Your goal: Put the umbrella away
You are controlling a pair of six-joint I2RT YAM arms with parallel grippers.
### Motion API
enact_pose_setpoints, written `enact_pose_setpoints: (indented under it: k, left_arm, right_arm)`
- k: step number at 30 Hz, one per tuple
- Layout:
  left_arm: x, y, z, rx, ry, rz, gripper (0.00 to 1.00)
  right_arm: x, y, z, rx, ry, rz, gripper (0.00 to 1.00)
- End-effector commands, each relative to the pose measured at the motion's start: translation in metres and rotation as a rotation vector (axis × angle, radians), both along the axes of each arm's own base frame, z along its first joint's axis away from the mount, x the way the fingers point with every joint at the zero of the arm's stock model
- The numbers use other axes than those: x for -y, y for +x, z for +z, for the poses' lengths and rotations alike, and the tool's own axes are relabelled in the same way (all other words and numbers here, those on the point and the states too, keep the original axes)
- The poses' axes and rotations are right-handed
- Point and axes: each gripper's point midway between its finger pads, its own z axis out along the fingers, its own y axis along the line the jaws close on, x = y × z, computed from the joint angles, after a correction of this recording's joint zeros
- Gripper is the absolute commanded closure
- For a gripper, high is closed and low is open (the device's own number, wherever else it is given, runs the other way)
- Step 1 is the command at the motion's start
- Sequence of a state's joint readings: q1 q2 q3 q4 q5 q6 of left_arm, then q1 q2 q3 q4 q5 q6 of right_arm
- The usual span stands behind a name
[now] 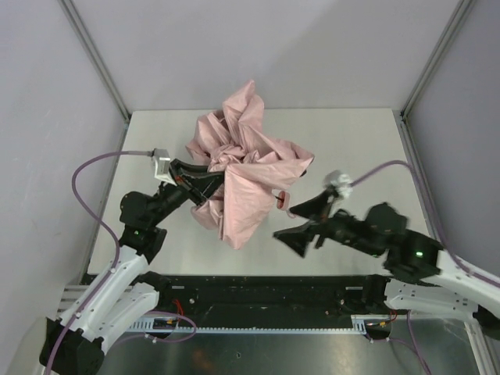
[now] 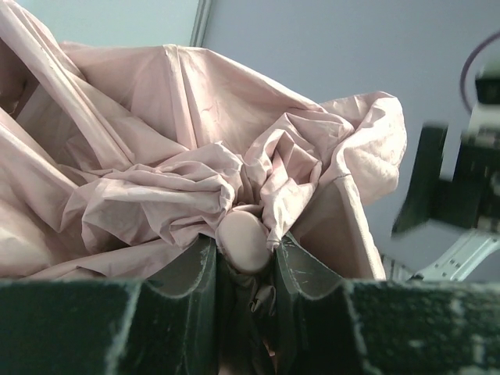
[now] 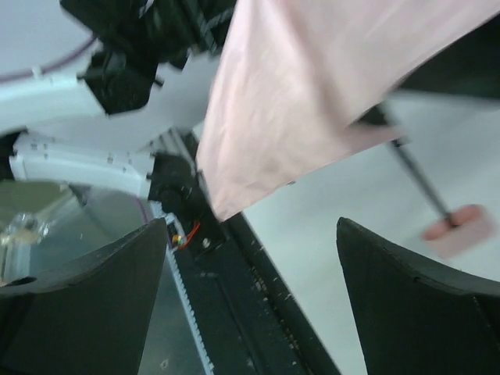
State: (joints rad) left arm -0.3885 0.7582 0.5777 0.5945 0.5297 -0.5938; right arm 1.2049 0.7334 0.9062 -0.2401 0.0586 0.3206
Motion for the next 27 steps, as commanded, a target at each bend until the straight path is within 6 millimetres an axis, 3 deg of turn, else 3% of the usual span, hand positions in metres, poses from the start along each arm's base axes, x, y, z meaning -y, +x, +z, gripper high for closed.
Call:
enact_pose_setpoints:
  k: [1, 5, 10, 13, 17, 20, 23, 27]
  left_arm:
    - [-0.008, -0.023, 0.026, 0.279, 0.057, 0.008, 1.00]
    - [-0.007, -0.034, 0.023, 0.359, 0.124, -0.035, 1.00]
    - [-0.003, -0.037, 0.019, 0.382, 0.173, -0.099, 1.00]
    - [-0.005, -0.032, 0.022, 0.379, 0.168, -0.079, 1.00]
    - [-0.008, -0.024, 0.031, 0.365, 0.144, -0.036, 1.00]
    - [-0.011, -0.017, 0.035, 0.342, 0.120, -0.002, 1.00]
    - [-0.014, -0.010, 0.041, 0.312, 0.089, 0.027, 1.00]
    - [-0.021, 0.004, 0.051, 0.234, 0.009, 0.089, 1.00]
  right_arm:
    - [0.045, 0.012, 0.017, 0.034, -0.036, -0.066, 0.07]
    - [0.063, 0.046, 0.023, 0.131, -0.129, -0.142, 0.09]
    - [0.060, 0.071, 0.045, 0.182, -0.113, -0.027, 0.15]
    - [0.046, 0.053, 0.062, 0.193, -0.026, 0.135, 0.21]
    - [0.037, 0.036, 0.066, 0.154, 0.017, 0.254, 0.34]
    - [0.033, 0.029, 0.070, 0.134, 0.046, 0.273, 0.59]
    - [0.016, 0.018, 0.067, 0.122, 0.048, 0.300, 0.90]
    - [-0.026, -0.015, 0.054, 0.107, 0.031, 0.379, 0.99]
